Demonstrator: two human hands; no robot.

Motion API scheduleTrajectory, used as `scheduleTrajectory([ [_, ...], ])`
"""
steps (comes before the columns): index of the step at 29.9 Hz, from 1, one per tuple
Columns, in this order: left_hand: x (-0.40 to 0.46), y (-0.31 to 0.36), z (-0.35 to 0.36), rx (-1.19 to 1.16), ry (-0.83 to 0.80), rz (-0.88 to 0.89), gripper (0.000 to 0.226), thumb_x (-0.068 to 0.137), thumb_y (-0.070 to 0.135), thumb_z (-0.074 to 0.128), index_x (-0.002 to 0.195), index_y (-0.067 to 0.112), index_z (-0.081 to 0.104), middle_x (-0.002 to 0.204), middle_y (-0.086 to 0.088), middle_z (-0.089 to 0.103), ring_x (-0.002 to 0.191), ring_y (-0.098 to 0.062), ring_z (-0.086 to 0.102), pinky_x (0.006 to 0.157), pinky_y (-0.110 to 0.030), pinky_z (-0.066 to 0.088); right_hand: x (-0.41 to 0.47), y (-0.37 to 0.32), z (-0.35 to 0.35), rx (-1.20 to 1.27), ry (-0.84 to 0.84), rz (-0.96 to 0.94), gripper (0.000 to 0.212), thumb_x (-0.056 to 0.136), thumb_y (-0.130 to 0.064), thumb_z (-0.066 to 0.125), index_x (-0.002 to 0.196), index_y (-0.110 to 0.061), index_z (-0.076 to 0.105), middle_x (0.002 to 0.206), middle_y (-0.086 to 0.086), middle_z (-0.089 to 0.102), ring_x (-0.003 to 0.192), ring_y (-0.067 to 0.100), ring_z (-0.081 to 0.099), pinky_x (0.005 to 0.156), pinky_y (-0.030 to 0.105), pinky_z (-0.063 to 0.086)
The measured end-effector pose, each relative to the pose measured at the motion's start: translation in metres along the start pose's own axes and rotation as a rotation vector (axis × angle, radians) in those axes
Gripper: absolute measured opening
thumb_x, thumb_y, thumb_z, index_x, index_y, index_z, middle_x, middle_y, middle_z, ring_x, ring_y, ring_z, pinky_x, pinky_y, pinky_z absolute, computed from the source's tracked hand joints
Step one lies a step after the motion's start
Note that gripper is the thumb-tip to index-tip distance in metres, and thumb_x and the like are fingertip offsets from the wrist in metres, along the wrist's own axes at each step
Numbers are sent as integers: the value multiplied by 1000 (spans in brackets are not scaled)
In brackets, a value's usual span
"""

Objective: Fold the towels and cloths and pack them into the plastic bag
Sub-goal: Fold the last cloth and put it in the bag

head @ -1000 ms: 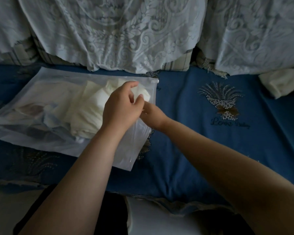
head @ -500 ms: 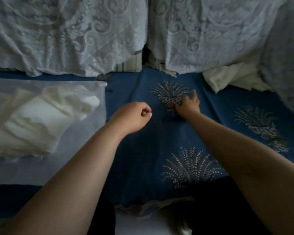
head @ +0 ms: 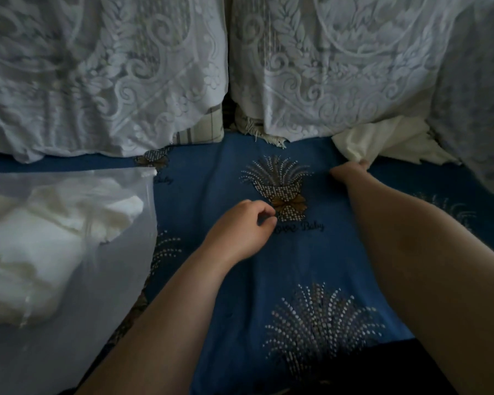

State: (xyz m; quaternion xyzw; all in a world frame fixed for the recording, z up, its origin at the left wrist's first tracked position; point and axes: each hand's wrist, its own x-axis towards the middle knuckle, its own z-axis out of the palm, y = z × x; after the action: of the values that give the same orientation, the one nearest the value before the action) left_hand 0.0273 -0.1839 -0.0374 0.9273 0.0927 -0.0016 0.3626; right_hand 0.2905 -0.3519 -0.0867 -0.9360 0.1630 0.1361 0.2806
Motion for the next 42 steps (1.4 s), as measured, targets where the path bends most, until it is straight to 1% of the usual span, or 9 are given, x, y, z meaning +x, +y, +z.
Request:
scheduleTrajectory([
  [7,-1,-2,0,-23,87,-38,26,93,35,52,117,27,59,112,7,60,100,-12,59,86,-34,51,-58,24,5,-75,263,-455,30,92,-26,46,104,-6,66,114,14,60,95,31,59,69,32,42],
  [16,-30,10,-12,-71,18,144,89,77,41,73,148,33,21,149,-4,34,137,-17,35,111,-29,29,-240,40,-39,303,-136,-939,16,88,-11,51,97,-24,52,85,8,60,74,15,54,66,31,44],
  [18,-40,17,-16,-95,9,253,74,74,31,78,139,27,43,135,2,48,124,-7,45,106,-26,35,-269,51,-51,424,-332,-947,27,81,-5,53,95,-29,50,96,8,62,86,19,57,75,35,48],
  [21,-66,27,-23,-130,-91,274,16,75,19,78,84,22,66,90,6,63,81,2,54,76,-25,44,-293,60,-69,554,-431,-916,34,68,-6,48,93,-29,54,94,-1,60,87,13,57,75,28,47],
  [25,-96,26,-30,-130,-157,220,22,79,30,72,69,19,56,79,2,70,73,-9,61,75,-33,49,-313,70,-101,616,-293,-887,37,84,9,43,94,-23,57,88,-4,62,72,-3,60,66,15,49],
  [29,-127,36,-27,-470,-186,236,7,88,30,65,87,25,60,101,3,70,99,-11,65,92,-33,50,-337,79,-113,593,-231,-929,27,89,-8,58,105,-30,56,91,-7,64,81,6,63,77,25,53],
  [33,-155,50,-11,-1127,-364,106,61,85,54,30,125,16,55,126,-4,63,121,-19,57,103,-36,45,-368,95,-90,255,-246,-1083,37,85,-25,66,119,-30,52,98,-10,64,89,2,63,78,17,53],
  [37,-158,31,-1,-1072,-100,-197,39,94,31,52,120,4,63,112,-12,70,108,-26,65,95,-37,49,-371,124,-48,458,-451,-859,22,89,-24,63,110,-24,56,96,-2,65,82,9,63,73,24,54],
  [42,-162,18,-7,-936,451,-334,14,92,22,56,92,10,63,87,-3,63,78,-16,59,68,-30,46,-318,164,-12,299,-77,-515,35,89,-24,61,121,-12,55,112,-2,58,94,13,58,72,21,41],
])
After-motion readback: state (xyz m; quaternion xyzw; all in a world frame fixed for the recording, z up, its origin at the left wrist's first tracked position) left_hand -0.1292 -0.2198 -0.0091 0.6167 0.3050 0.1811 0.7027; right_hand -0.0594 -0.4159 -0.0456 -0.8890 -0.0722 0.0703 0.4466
